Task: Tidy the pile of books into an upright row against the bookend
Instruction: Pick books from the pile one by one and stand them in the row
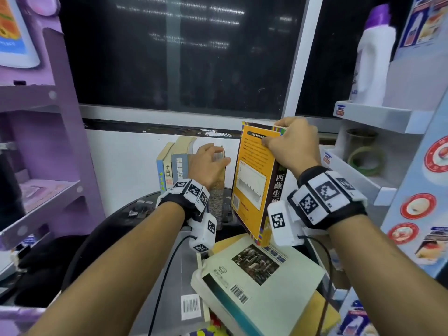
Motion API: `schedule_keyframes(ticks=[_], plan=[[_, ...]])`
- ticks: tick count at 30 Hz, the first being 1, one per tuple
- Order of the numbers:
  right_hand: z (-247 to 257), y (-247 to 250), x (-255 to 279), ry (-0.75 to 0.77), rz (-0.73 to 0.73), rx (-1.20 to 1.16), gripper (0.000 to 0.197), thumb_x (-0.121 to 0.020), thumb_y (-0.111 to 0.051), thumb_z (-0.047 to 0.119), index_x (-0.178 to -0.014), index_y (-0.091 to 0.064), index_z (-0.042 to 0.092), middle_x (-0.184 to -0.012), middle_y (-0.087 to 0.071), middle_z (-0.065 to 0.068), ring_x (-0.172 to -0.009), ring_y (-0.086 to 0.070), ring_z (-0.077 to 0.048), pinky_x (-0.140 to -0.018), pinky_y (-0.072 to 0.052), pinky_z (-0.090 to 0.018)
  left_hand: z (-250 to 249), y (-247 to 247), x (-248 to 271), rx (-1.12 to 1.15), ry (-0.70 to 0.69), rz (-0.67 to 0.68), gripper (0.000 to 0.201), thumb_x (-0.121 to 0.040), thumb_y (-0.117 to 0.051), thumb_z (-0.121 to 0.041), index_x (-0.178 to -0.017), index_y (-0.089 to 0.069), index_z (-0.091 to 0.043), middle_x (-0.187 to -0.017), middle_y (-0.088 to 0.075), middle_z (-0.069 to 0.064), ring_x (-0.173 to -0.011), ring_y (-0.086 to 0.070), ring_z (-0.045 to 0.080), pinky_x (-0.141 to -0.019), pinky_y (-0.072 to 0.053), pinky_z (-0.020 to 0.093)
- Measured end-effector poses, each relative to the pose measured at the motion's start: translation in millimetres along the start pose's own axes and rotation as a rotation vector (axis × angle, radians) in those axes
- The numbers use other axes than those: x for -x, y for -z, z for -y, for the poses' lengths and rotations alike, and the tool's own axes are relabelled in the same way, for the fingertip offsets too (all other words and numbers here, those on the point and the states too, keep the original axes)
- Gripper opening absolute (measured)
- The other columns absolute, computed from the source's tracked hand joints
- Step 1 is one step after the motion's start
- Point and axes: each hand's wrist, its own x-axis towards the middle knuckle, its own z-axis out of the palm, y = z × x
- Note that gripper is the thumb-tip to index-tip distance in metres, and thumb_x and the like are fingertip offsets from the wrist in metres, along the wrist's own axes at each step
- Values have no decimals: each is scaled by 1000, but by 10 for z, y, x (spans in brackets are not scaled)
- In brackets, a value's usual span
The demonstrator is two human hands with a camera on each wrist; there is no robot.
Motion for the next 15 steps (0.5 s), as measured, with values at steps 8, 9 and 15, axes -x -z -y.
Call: schedule_keyframes(ticks=[8,9,15], plan=[[-112,-458,-210,-45,-69,5,37,-89,-66,24,-124,-59,15,-107,-68,-8,-96,-65,-27,-83,-57,-41,133,-48,-77,-127,-57,-23,39,-91,-58,-40,-125,-62,-20,-144,-45,2,-131,-42,20,-108,-29,32],[-129,-507,-224,-54,-74,-1,34,-89,-65,24,-122,-60,15,-108,-67,-8,-96,-65,-27,-84,-57,-41,146,-40,-76,-130,-60,-25,39,-91,-59,-40,-124,-63,-20,-144,-45,1,-131,-42,19,-107,-29,30],[-205,-802,-254,-94,-80,-39,33,-89,-64,34,-119,-61,21,-108,-69,-6,-97,-65,-28,-84,-56,-45,211,24,-93,-163,-95,-1,44,-89,-57,-51,-125,-63,-26,-146,-46,-1,-130,-45,18,-108,-33,35]])
